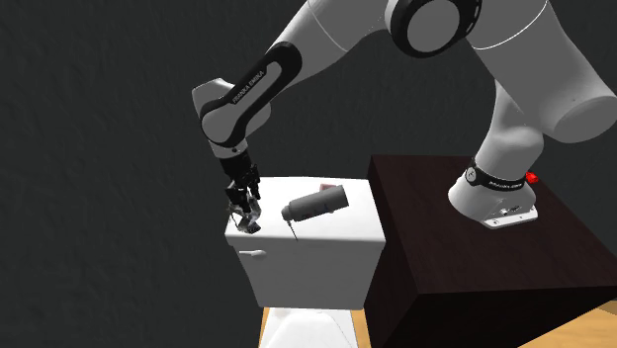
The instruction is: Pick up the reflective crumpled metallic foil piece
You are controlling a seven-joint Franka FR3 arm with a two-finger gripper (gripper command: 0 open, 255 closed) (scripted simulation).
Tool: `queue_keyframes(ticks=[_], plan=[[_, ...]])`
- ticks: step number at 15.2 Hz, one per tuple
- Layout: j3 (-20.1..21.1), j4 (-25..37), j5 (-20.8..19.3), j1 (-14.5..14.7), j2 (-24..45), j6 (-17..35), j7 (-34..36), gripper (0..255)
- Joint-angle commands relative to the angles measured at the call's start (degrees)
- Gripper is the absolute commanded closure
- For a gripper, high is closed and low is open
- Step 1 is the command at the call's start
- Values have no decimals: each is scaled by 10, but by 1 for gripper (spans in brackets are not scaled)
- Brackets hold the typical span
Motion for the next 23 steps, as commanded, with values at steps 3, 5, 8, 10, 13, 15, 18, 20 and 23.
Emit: queue_keyframes(ticks=[3,5,8,10,13,15,18,20,23], plan=[[0,3,0,0,5,0,1,255],[1,6,0,1,7,-1,2,255],[-1,-6,-1,1,-10,-6,2,255],[-3,-9,-3,1,-22,-14,4,255],[-4,-13,-5,2,-38,-27,8,255],[-6,-15,-7,3,-49,-35,11,255],[-7,-17,-9,4,-64,-48,14,255],[-8,-17,-11,4,-74,-57,17,255],[-9,-18,-12,4,-80,-63,19,255]])
